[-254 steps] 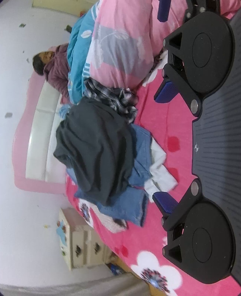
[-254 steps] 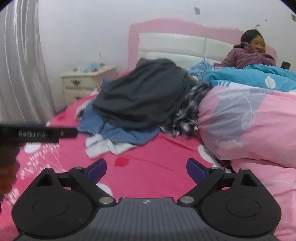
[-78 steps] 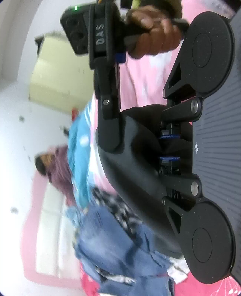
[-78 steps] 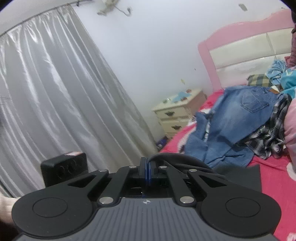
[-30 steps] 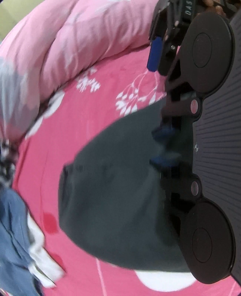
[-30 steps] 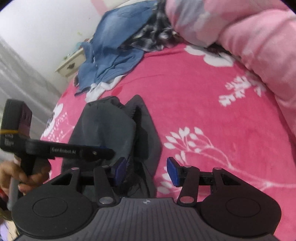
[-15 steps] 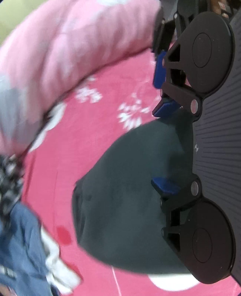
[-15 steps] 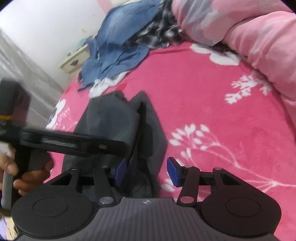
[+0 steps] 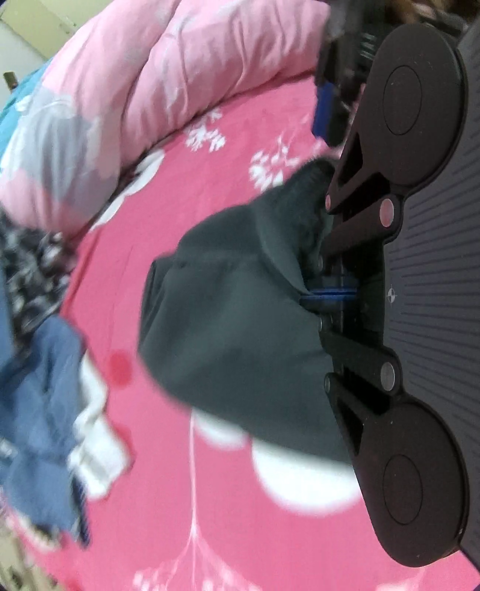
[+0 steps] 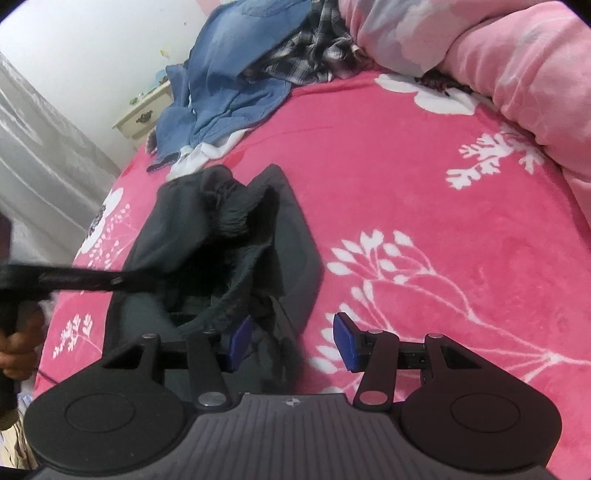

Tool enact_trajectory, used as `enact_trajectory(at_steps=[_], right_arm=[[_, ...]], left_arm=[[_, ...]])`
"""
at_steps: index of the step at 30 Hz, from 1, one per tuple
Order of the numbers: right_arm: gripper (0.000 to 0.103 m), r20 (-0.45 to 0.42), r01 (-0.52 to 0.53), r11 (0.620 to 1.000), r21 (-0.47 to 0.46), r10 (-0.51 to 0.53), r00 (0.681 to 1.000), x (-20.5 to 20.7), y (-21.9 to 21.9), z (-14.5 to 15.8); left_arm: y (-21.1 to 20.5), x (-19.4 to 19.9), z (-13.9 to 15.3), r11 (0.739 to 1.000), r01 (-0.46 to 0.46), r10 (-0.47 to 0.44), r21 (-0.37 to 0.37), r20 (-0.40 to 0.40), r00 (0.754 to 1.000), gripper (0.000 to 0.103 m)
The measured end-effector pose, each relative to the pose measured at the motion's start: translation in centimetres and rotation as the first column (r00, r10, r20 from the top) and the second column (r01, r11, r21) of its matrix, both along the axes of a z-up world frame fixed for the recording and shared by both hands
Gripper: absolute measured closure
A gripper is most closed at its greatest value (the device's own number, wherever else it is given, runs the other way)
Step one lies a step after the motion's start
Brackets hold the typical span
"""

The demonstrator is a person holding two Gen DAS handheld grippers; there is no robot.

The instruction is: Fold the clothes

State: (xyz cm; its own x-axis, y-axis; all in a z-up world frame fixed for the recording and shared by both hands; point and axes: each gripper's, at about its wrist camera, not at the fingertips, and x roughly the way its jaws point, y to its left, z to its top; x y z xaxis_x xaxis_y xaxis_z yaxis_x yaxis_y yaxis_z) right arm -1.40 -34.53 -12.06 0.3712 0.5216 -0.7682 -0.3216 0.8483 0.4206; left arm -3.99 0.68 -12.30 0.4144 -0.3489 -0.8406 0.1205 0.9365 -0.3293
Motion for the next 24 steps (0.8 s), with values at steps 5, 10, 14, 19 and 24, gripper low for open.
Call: enact_trajectory(at_steps=[5,10,14,19,24], right_arm=[[0.051,0.056,-0.01,1.0,-0.009,0.01,0.998,-0.3,-0.1,1.2],[0.051,0.065,-0.018,0.999,-0.026,0.02,0.998,-0.1,0.3,1.7],[0.051,0.076,-0.016,1.0,-0.025,0.018,0.997,-0.1,0.6,2.1],[0.051,0.082,-0.001,0.999,-0.033,0.004,0.997,-0.2,0.5,2.3],[0.051,0.074,0.012,0.998,-0.054,-0.007,0.997,0.0,0.1,1.7]], left_arm=[[6.6,-2.9,2.7,0.992,-0.093,0.092,0.081,0.016,0.996,0.103],[13.5,-5.2,3.9,0.947,-0.239,0.224,0.216,0.092,0.97,0.103],[17.7,-4.6,2.1,0.892,-0.314,0.293,0.326,0.111,0.95,0.102],[21.0,-2.9,-1.1,0.831,-0.347,0.34,0.435,0.097,0.935,0.083],[22.7,-3.0,-1.7,0.84,-0.375,0.374,0.393,0.084,0.924,0.076]])
